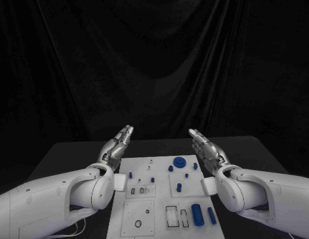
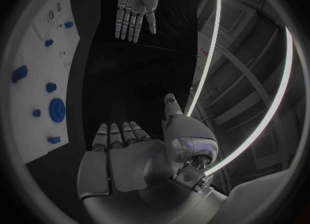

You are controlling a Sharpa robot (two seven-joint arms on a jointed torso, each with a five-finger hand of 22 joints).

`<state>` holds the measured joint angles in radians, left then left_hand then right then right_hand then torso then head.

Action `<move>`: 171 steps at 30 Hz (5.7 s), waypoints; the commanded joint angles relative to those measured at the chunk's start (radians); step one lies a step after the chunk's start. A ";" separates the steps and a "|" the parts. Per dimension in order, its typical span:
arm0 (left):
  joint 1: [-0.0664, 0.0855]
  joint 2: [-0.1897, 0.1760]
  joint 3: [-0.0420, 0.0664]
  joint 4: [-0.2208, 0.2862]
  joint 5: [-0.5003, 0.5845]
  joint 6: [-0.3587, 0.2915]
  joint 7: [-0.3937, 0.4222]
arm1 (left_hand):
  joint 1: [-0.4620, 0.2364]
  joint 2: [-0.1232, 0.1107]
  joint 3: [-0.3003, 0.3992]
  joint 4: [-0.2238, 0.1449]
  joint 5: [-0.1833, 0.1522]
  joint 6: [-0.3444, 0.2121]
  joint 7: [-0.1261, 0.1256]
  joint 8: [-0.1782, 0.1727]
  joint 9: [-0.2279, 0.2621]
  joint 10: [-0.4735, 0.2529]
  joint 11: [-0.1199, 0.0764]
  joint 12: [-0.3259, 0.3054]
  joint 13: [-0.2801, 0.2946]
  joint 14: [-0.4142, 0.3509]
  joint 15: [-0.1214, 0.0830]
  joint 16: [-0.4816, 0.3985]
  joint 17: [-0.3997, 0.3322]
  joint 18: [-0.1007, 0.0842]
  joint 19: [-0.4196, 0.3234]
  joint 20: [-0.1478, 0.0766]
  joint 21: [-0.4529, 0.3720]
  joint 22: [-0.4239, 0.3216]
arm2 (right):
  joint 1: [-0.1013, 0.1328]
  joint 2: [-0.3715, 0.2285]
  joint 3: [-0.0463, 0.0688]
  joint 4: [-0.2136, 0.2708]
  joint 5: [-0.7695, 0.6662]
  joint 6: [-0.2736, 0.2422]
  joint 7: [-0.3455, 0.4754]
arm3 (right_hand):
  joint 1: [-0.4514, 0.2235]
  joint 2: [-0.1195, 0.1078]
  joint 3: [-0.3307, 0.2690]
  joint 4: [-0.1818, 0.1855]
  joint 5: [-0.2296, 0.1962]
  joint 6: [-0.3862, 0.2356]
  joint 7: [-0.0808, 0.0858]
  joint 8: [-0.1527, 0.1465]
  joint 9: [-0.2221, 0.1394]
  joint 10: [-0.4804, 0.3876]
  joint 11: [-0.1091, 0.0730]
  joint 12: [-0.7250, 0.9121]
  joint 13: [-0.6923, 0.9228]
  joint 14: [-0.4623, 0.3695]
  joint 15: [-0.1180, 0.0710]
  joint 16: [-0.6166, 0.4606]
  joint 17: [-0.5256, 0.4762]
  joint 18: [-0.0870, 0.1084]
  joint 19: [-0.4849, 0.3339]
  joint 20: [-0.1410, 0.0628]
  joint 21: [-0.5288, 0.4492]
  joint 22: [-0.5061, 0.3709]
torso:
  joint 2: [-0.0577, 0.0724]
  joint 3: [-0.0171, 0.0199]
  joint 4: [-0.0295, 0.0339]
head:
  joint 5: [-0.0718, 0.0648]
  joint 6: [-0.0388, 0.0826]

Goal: Assemble the parts on the task board

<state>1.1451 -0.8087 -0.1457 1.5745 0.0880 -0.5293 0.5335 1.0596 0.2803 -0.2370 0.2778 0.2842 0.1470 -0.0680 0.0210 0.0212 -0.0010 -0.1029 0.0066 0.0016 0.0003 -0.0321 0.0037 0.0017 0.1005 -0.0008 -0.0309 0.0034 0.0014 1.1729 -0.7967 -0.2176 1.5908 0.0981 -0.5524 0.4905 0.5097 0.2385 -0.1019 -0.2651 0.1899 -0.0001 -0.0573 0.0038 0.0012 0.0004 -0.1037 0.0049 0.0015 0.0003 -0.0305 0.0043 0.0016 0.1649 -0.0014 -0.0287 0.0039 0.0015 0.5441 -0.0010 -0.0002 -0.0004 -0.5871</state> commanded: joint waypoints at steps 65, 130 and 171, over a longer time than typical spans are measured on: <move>0.120 -0.202 -0.069 0.039 -0.276 0.233 0.226 | 0.142 -0.020 -0.037 0.014 -0.001 0.016 -0.023 0.002 0.002 0.001 -0.029 -0.007 -0.002 0.000 -0.053 -0.004 -0.002 0.076 0.001 0.057 -0.003 -0.001 | 0.343 -0.018 -0.030 -0.083 -1.561 0.406 -0.588 | 0.909 -0.233 0.132 0.443 0.040 0.690 0.127 0.088 0.072 0.715 0.223 0.094 0.074 1.248 0.076 0.253 0.214 0.005 1.205 0.171 0.235 0.089 | 0.135 -0.0247 0.0461 | -0.015 -0.140; 0.129 -0.197 -0.069 0.039 -0.294 0.299 0.229 | 0.225 -0.009 -0.020 0.014 0.125 0.032 0.025 0.003 0.004 0.001 0.019 -0.007 -0.002 0.000 -0.006 -0.004 -0.002 0.078 0.001 0.121 -0.003 -0.001 | 0.203 0.082 -0.030 -0.181 -1.884 0.345 -0.575 | 0.853 -0.326 0.331 0.358 0.067 0.910 0.166 0.063 0.071 1.019 0.174 0.076 0.075 1.434 -0.012 0.935 0.774 0.014 1.276 0.091 0.747 0.575 | 0.162 -0.0330 0.0798 | -0.013 -0.199; 0.129 -0.176 -0.069 0.016 -0.294 0.336 0.215 | 0.259 -0.006 -0.007 0.011 0.172 0.034 0.039 0.004 0.004 0.001 0.038 -0.007 -0.002 0.000 0.015 -0.004 -0.002 0.078 0.001 0.143 -0.003 -0.001 | 0.199 0.103 -0.030 -0.214 -1.884 0.349 -0.572 | 0.866 -0.312 0.355 0.370 0.077 0.911 0.169 0.064 0.070 1.055 0.179 0.079 0.076 1.441 -0.007 1.004 0.847 -0.006 1.287 0.097 0.874 0.744 | 0.166 -0.0354 0.0833 | -0.014 -0.225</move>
<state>1.2710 -0.9872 -0.2159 1.5908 -0.2029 -0.2106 0.6747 1.3071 0.2757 -0.2517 0.2897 0.4504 0.1805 -0.0336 0.0202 0.0233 -0.0002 -0.0712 0.0066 0.0012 0.0005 -0.0248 0.0037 0.0013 0.1624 -0.0007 0.1055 0.0034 0.0016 1.3750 -0.6952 -0.2482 1.3793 -1.7780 -0.1914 -0.0738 1.3738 -0.0759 0.2471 0.1034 0.2704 0.9073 0.1072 0.0648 0.0710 1.0482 0.0759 0.0809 0.0778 1.4408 -0.0436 1.0029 0.8473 0.1720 1.2829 0.0662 0.8723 0.7422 0.7112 -0.0363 0.0827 -0.0140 -0.8121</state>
